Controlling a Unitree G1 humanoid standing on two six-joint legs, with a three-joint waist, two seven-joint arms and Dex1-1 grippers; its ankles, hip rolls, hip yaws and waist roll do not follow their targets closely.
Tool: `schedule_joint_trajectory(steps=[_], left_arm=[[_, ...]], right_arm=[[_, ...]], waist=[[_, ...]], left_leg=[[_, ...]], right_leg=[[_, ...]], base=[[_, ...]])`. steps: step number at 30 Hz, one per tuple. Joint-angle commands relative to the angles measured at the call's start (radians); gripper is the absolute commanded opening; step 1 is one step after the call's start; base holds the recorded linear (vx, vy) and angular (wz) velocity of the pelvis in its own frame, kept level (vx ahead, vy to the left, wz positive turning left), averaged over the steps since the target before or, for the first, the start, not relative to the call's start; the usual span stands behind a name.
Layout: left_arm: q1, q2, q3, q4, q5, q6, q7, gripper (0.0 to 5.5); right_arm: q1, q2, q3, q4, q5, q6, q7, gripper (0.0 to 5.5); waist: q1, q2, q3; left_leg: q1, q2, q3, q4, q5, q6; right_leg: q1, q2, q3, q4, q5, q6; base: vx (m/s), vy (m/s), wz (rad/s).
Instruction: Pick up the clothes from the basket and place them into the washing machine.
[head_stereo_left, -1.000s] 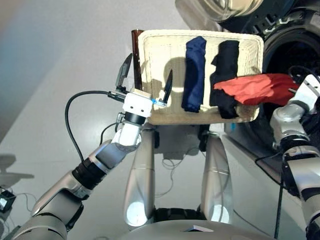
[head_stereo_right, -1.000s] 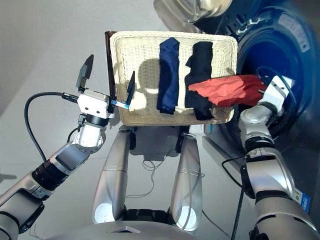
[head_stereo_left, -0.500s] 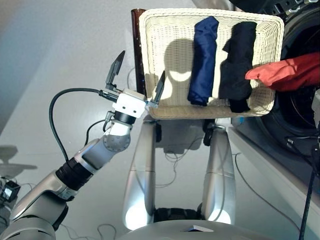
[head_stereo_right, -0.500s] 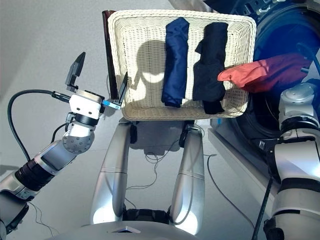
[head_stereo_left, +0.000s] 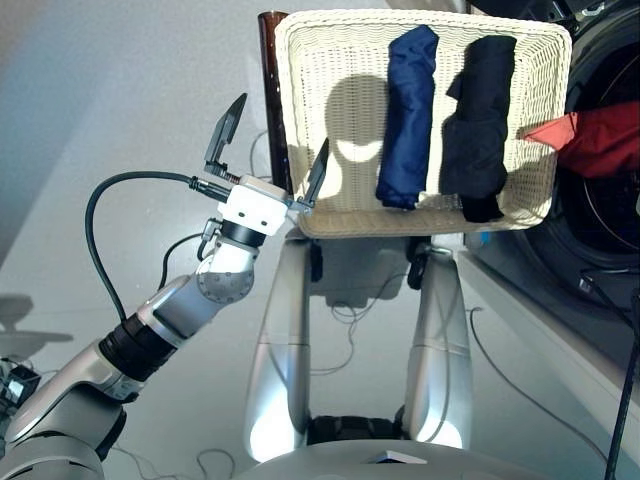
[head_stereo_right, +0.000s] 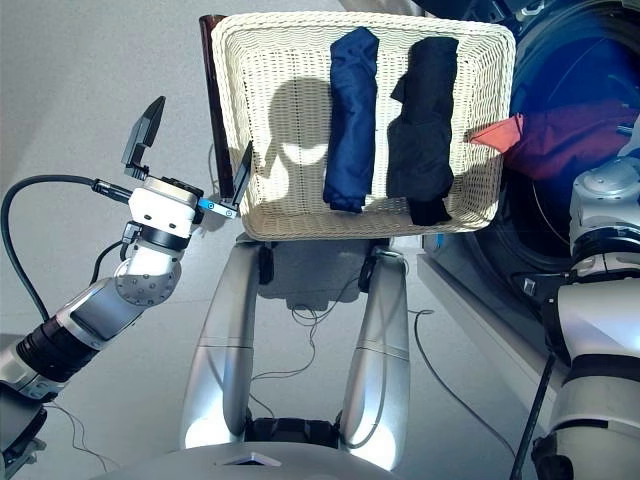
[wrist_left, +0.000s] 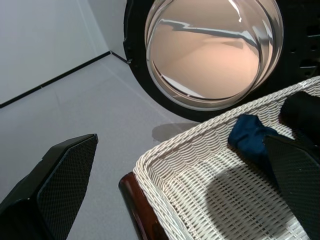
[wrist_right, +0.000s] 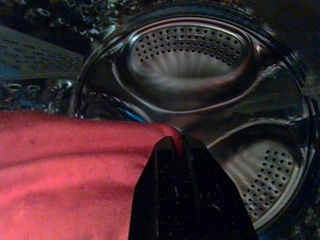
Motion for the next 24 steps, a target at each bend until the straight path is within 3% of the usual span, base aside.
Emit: schedule_joint_trajectory(steps=[1, 8, 14, 15, 18, 24], left_arm=[[0.024, -0.023, 0.021, -0.112, 0.001, -0.046, 0.028, 5.50], [0.019, -0.058, 0.026, -0.092, -0.010, -0.043, 0.031, 5.50], [0.050, -0.079, 0.072, -0.104, -0.017, -0.035, 0.032, 5.50], [0.063, -0.083, 0.092, -0.095, -0.015, -0.030, 0.036, 5.50], [0.064, -0.096, 0.098, -0.074, 0.006, -0.025, 0.046, 5.50], [0.064, -0.111, 0.077, -0.043, 0.001, -0.052, 0.014, 5.50]], right_arm=[[-0.183, -0.339, -0.046, 0.078, 0.142, -0.015, -0.071, 5.50], [-0.101, -0.191, -0.086, 0.025, 0.226, -0.057, 0.009, 5.50], [0.125, -0.004, -0.129, -0.316, 0.170, -0.154, -0.015, 5.50], [0.223, 0.047, -0.123, -0.551, 0.069, -0.171, -0.041, 5.50], [0.411, 0.125, -0.153, -0.878, -0.133, -0.164, -0.074, 5.50], [0.561, 0.208, -0.097, -1.089, -0.298, -0.159, 0.033, 5.50]], waist=[[-0.018, 0.022, -0.017], [-0.029, 0.012, -0.017], [-0.052, -0.010, -0.017], [-0.067, -0.014, -0.017], [-0.079, -0.018, -0.017], [-0.077, -0.011, -0.017]], left_leg=[[0.120, 0.061, -0.040, -0.036, -0.064, -0.086], [0.144, 0.063, -0.024, -0.058, -0.059, -0.084], [0.175, 0.069, -0.016, -0.090, -0.048, -0.082], [0.187, 0.071, -0.011, -0.100, -0.046, -0.081], [0.205, 0.067, -0.009, -0.109, -0.047, -0.074], [0.264, 0.065, 0.008, -0.140, -0.044, -0.069]], right_leg=[[0.050, 0.007, -0.035, -0.027, 0.011, -0.039], [0.074, 0.011, -0.030, -0.060, 0.023, -0.045], [0.106, 0.022, -0.026, -0.096, 0.032, -0.052], [0.114, 0.027, -0.019, -0.107, 0.033, -0.053], [0.126, 0.027, -0.010, -0.109, 0.030, -0.051], [0.172, 0.024, -0.008, -0.129, 0.031, -0.049]], base=[[0.000, 0.000, 0.000], [0.000, 0.000, 0.000], [0.000, 0.000, 0.000], [0.000, 0.000, 0.000], [0.000, 0.000, 0.000], [0.000, 0.000, 0.000]])
